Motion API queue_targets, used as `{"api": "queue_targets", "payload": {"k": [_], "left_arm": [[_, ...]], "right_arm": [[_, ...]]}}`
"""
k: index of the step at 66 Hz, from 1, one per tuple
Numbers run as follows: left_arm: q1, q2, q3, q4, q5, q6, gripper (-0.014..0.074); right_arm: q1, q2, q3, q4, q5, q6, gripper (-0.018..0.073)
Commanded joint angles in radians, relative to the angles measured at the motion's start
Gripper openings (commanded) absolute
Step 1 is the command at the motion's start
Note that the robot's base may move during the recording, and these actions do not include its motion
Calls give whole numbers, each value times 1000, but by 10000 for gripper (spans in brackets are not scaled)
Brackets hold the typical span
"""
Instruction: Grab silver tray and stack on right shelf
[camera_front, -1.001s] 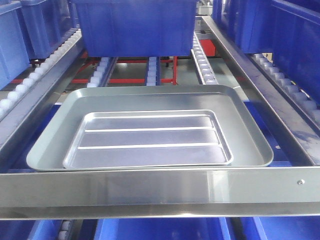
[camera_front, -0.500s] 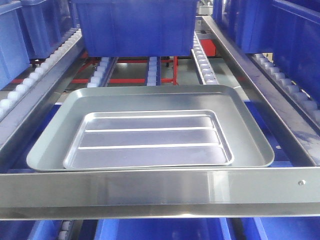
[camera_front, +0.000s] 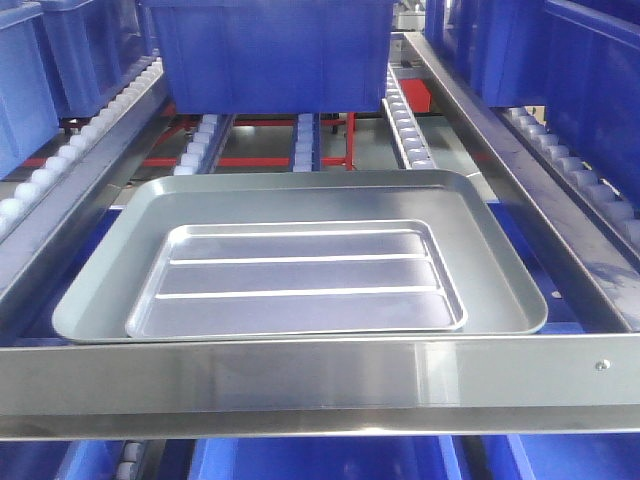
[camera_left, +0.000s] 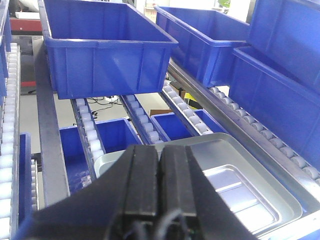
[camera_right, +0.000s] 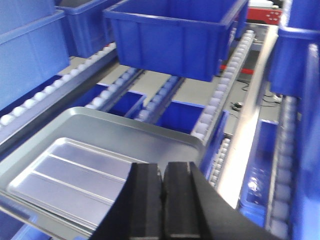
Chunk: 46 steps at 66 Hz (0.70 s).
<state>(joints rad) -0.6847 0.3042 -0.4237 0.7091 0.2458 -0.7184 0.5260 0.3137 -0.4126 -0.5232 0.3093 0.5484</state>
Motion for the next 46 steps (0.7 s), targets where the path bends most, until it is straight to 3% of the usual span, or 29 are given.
{"api": "queue_targets", "payload": {"k": [1,10,17,22,28,38,46], "left_arm": [[-7,7,-27,20,-69,-3,-82],[-7,7,-27,20,-69,-3,-82],[-7,7,-27,20,-69,-3,-82],[-7,7,-27,20,-69,-3,-82],[-7,7,-27,20,-69,-3,-82],[-7,7,-27,20,-69,-3,-82],[-7,7,-27,20,-69,-3,-82]], "right_arm": [[-78,-53,19,44,-77,-8,52],[-286,-184,160,283,-108,-79,52],[-425,-270,260,451,-211,-278,52],[-463,-309,303,453,-278,-345,52],[-466,-345,345,453,-294,-342,52],[-466,-343,447,423,-477,-342,52],[-466,-343,442,422,-475,-342,52]]}}
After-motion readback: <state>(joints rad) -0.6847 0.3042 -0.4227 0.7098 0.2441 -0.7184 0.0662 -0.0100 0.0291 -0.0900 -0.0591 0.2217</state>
